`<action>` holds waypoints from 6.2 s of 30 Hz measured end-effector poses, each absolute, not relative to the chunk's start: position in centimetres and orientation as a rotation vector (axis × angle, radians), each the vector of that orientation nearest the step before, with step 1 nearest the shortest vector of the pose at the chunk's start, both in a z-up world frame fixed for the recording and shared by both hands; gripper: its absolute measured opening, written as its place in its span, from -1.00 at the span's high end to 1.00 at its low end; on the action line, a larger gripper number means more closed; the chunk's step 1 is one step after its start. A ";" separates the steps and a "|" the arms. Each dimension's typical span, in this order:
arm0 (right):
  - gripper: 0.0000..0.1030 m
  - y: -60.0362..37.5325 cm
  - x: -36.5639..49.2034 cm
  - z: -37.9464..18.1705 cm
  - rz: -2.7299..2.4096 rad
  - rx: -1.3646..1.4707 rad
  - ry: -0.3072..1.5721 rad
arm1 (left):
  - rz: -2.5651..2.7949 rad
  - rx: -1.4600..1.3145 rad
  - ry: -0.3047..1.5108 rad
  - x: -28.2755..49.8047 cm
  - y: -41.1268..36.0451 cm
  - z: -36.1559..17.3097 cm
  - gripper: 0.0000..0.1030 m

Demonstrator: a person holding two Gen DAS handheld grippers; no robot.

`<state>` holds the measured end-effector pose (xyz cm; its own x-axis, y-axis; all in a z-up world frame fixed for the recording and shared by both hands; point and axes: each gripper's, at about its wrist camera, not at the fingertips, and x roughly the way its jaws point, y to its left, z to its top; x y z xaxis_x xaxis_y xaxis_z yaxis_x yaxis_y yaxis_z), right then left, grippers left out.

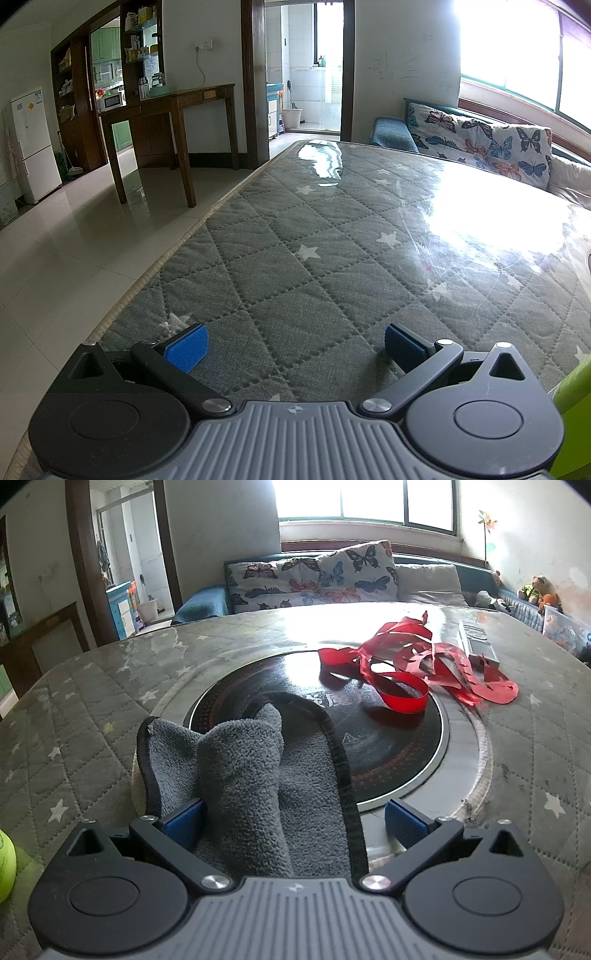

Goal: Clean container

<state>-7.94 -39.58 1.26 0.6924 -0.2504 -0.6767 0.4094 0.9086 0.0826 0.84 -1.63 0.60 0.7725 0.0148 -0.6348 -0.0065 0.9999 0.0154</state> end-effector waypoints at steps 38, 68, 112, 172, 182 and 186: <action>-1.00 -39.1 -7.1 1.9 -0.383 0.245 0.797 | 0.011 0.013 0.688 0.8 -1.6 0.6 -1.00; -1.00 -39.2 -7.0 1.9 -0.384 0.250 0.802 | 0.012 0.013 0.688 0.8 -1.6 0.6 -1.00; -1.00 -39.3 -6.9 1.9 -0.385 0.251 0.804 | 0.012 0.013 0.688 0.8 -1.6 0.6 -1.00; -1.00 -39.1 -7.1 1.9 -0.391 0.253 0.799 | 0.012 0.013 0.688 0.8 -1.6 0.6 -1.00; -1.00 -39.1 -7.0 1.9 -0.392 0.253 0.800 | 0.012 0.013 0.688 0.8 -1.6 0.6 -1.00; -1.00 -39.1 -7.0 1.9 -0.392 0.253 0.799 | 0.012 0.013 0.688 0.8 -1.7 0.6 -1.00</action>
<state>-7.04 -39.07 1.85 0.6313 -0.2439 -0.7362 0.4322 0.8989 0.0728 0.79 -1.65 0.64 0.7724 0.0154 -0.6350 -0.0065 0.9998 0.0162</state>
